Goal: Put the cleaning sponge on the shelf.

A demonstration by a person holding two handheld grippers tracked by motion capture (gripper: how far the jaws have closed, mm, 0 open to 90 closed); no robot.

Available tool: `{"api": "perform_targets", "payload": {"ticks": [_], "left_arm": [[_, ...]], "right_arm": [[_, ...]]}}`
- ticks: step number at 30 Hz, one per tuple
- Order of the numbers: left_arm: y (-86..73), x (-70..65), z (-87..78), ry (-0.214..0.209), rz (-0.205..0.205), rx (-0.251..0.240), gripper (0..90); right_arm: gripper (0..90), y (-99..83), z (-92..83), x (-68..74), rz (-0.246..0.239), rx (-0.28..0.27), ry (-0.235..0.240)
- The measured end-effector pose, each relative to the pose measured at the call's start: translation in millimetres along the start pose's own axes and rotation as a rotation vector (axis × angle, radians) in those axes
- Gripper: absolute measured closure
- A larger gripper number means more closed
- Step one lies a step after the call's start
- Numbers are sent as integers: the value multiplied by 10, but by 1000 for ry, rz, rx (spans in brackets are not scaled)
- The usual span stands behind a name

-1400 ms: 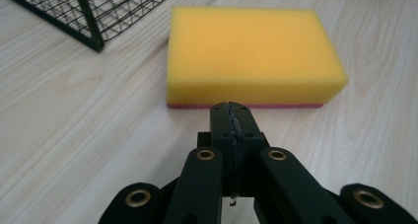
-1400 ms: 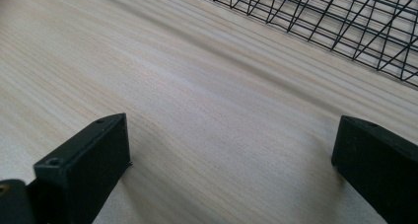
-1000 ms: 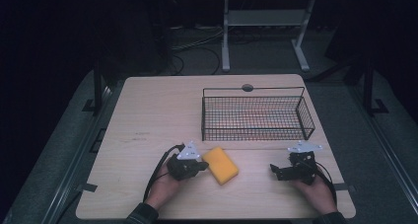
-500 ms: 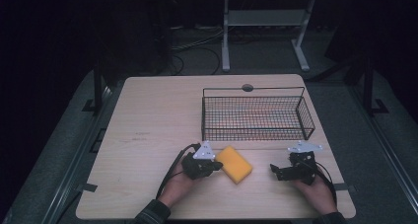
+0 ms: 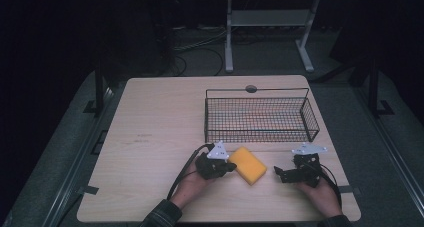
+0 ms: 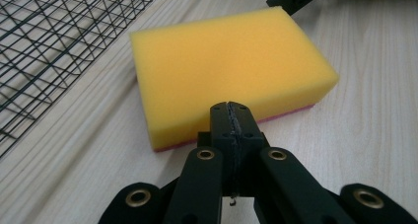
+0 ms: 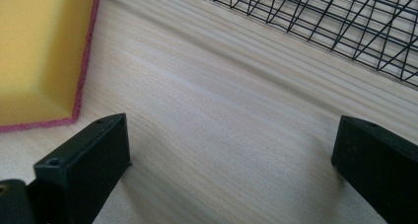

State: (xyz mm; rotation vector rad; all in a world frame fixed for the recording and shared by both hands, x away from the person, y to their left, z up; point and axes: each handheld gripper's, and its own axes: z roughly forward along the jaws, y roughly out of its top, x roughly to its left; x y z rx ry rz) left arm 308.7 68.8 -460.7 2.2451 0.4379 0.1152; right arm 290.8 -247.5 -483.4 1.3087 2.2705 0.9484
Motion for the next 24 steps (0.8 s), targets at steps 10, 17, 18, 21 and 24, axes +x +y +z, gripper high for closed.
{"api": "perform_targets", "payload": {"ticks": [10, 17, 18, 21, 24], "left_arm": [[-51, 44, -168, 3, -27, 10, 877], [-115, 52, -310, 27, -35, 9, 776], [-134, 53, -338, 30, -43, 13, 733], [-167, 55, -379, 43, -40, 23, 688], [-228, 61, -454, 68, -47, 43, 594]], "right_arm": [[5, 0, 0, 0, 0, 0, 0], [5, 0, 0, 0, 1, 0, 0], [5, 0, 0, 0, 1, 0, 0], [5, 0, 0, 1, 1, 0, 0], [5, 0, 0, 0, 0, 0, 0]]}}
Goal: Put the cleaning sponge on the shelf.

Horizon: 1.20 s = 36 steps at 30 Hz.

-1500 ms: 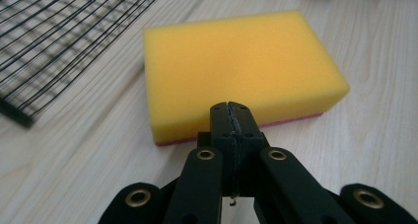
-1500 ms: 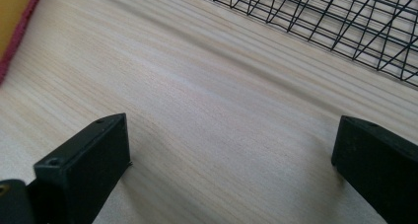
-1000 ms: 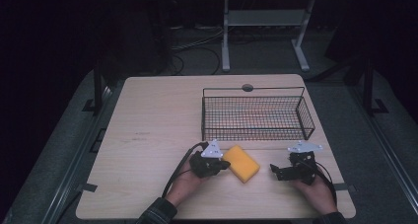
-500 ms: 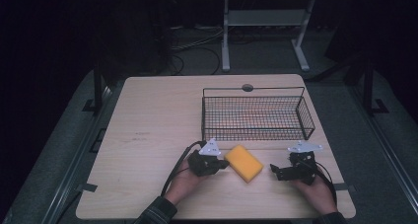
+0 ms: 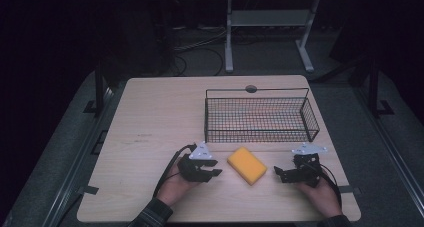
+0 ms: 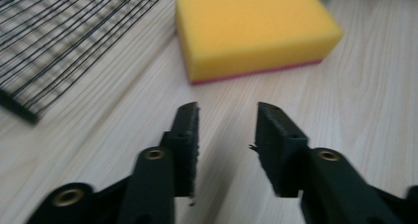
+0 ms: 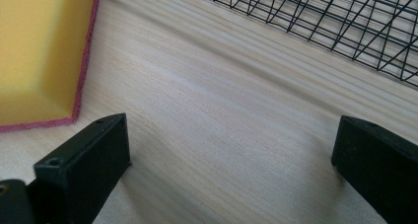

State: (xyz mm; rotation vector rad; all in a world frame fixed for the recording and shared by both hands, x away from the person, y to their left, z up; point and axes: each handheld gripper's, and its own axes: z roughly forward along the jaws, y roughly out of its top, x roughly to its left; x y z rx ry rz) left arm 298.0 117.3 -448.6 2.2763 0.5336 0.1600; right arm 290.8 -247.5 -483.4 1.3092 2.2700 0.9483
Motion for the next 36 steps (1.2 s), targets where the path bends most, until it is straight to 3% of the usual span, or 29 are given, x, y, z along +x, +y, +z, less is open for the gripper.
{"api": "perform_targets", "payload": {"ticks": [10, 23, 30, 36], "left_arm": [[-258, 90, -257, 79, -63, 20, 370], [-674, 190, -555, 164, -134, 41, 149], [-897, 266, -692, 228, -170, 42, 129], [-951, 316, -714, 247, -187, 38, 130]], "right_arm": [[6, -2, -4, 2, 2, 1, -1], [5, -3, -4, 2, 2, 0, -1], [6, -4, -5, 1, 1, 0, 1], [40, 49, -34, 20, 8, 56, 14]]}}
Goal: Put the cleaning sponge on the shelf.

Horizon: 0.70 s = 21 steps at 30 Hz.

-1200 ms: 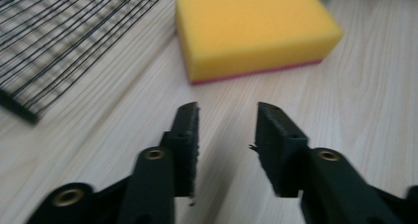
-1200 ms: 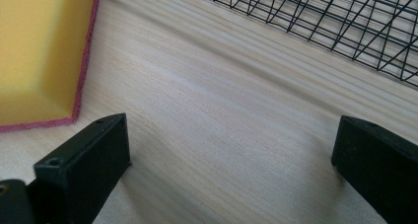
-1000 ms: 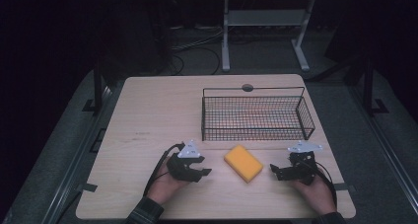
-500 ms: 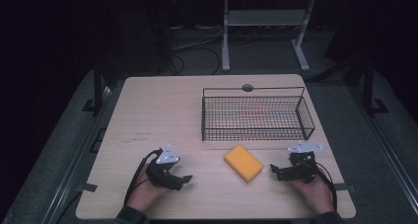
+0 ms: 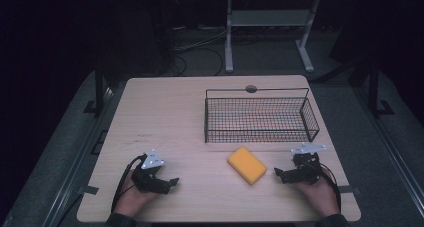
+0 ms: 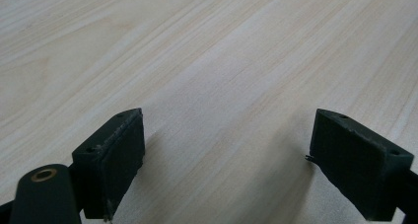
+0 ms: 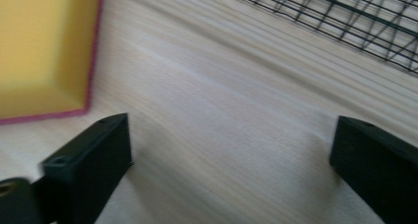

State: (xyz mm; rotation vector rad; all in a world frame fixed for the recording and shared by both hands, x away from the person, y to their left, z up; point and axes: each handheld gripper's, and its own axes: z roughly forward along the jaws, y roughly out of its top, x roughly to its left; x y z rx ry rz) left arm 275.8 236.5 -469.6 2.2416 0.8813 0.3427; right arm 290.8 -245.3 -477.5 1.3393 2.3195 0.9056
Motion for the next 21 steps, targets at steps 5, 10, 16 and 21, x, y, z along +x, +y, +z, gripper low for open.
{"api": "perform_targets", "payload": {"ticks": [5, 10, 16, 21], "left_arm": [[-22, 1, 15, -1, 5, -16, 130], [-52, -2, 28, 6, 16, -44, 129], [-52, -2, 28, 6, 14, -45, 129], [-52, -2, 28, 6, 14, -45, 130]], "right_arm": [[54, 88, -107, 8, -14, -7, 4], [48, 167, -182, 20, -11, -12, 28], [47, 259, -201, 82, -35, 8, 64], [47, 344, -211, 172, -64, 13, 90]]}}
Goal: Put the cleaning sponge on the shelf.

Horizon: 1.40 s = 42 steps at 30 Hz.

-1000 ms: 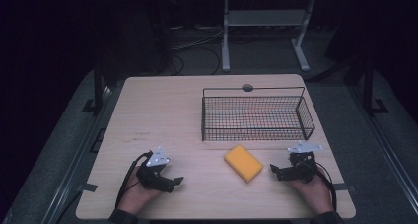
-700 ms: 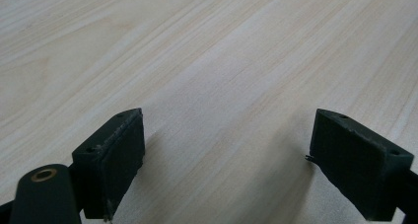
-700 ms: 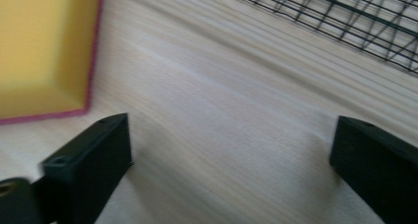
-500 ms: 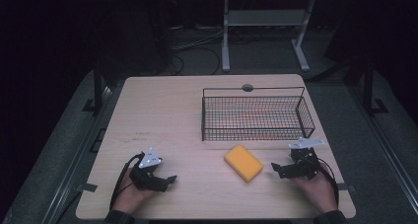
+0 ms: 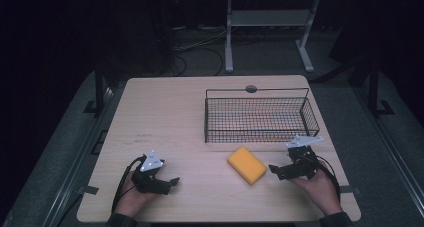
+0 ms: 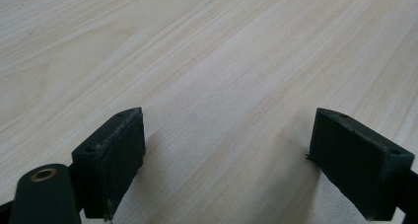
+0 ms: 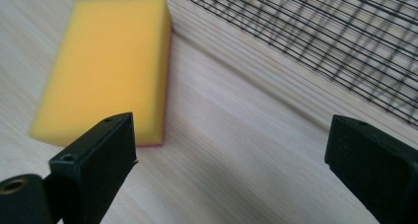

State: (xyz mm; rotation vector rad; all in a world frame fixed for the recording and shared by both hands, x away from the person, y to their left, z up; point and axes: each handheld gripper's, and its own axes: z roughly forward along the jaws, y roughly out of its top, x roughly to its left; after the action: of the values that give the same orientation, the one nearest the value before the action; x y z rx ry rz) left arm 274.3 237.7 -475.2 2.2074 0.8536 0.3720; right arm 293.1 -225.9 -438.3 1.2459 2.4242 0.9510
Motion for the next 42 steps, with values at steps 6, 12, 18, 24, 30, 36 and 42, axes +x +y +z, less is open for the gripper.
{"api": "perform_targets", "payload": {"ticks": [6, 12, 18, 24, 30, 36, 42], "left_arm": [[0, -4, 2, 3, -4, -3, 130], [0, -6, 3, 5, -5, -4, 130], [0, -8, 3, 6, -7, -4, 130], [0, -9, 3, 7, -8, -5, 131], [0, -10, 3, 7, -9, -5, 131], [1, -9, 1, 8, -8, -3, 131], [2, -10, 1, 9, -8, -2, 130]], "right_arm": [[48, 98, 12, 91, 2, 20, 42], [48, 169, 53, 173, -14, 40, 64], [49, 266, 102, 279, -46, 54, 81], [52, 370, 143, 384, -67, 66, 102], [53, 473, 218, 482, -99, 79, 111], [57, 572, 321, 562, -112, 105, 109], [59, 627, 422, 614, -130, 147, 118]]}}
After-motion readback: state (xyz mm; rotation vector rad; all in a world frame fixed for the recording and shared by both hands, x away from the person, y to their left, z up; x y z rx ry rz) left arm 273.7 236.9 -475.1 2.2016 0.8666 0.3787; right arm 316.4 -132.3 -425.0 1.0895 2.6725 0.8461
